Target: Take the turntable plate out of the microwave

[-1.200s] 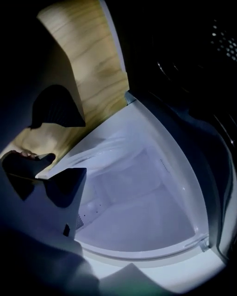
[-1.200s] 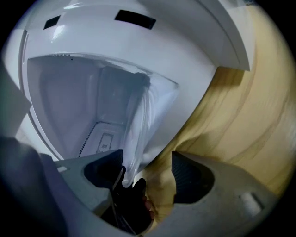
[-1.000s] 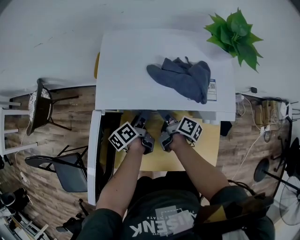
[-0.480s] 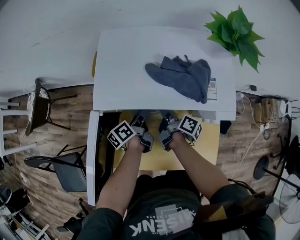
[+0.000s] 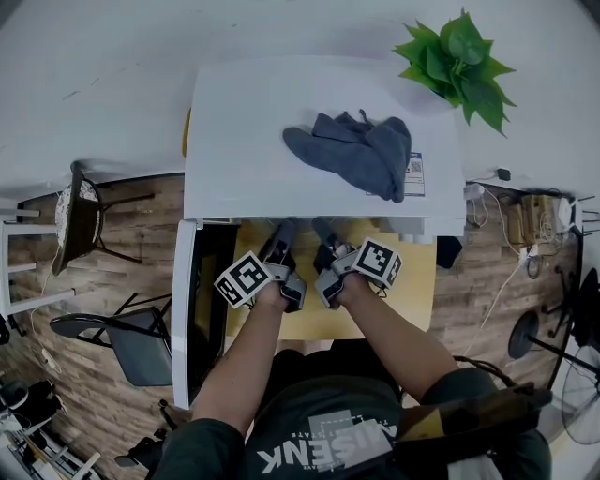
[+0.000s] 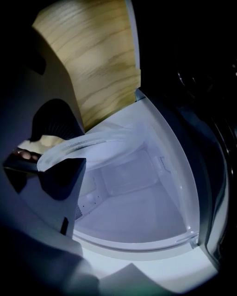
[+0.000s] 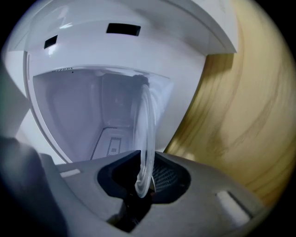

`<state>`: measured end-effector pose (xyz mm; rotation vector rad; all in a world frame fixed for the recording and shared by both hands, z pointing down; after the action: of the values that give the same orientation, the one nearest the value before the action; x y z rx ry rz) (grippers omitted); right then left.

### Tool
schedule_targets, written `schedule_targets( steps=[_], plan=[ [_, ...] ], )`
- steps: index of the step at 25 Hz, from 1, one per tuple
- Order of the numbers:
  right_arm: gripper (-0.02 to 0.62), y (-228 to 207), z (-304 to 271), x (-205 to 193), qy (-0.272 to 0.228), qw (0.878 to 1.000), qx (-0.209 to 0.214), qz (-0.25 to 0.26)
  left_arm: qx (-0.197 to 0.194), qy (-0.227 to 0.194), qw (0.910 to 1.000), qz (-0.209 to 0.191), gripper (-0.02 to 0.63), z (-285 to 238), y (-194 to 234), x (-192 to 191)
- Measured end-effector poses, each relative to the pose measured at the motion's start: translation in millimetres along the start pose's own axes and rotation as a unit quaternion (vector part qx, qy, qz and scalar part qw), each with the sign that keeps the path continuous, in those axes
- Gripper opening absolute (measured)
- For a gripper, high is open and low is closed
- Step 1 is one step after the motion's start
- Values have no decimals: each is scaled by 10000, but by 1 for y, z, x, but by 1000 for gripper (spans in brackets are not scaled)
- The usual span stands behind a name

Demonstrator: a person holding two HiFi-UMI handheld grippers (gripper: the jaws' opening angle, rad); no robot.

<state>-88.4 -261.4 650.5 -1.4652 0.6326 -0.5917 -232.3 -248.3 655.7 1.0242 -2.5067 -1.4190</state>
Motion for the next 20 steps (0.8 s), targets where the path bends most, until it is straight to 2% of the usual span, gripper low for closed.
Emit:
schedule_targets(
  steps=[2, 6, 9, 14, 20],
  plan=[
    [66, 0, 4, -1, -24, 10000, 45, -29, -6, -4, 9999, -100, 104, 2, -2, -2],
    [64, -1, 14, -3, 68, 9999, 86, 4, -41, 64, 9998, -164, 101, 7, -1, -11],
    [63, 0, 19, -7, 243, 9997, 78, 8, -58, 70, 9999, -72, 98, 15, 2, -18],
    [63, 1, 29, -15, 566, 9983, 97, 120, -78, -108, 9999, 37, 91, 30, 8, -31],
    [63, 11, 40, -17, 874, 9947, 336, 425, -250, -339, 9991, 23, 81, 47, 2, -43]
  ],
)
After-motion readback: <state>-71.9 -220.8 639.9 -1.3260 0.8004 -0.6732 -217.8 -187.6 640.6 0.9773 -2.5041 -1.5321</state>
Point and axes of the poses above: the fingertips, and each gripper's own axes: z backward along the fingers, y to its left, x out of its top, the point moved 6 cm from there along z, backward along the fingers, and after that the axes turned 15 degrees about x, right-handed, at the moved point
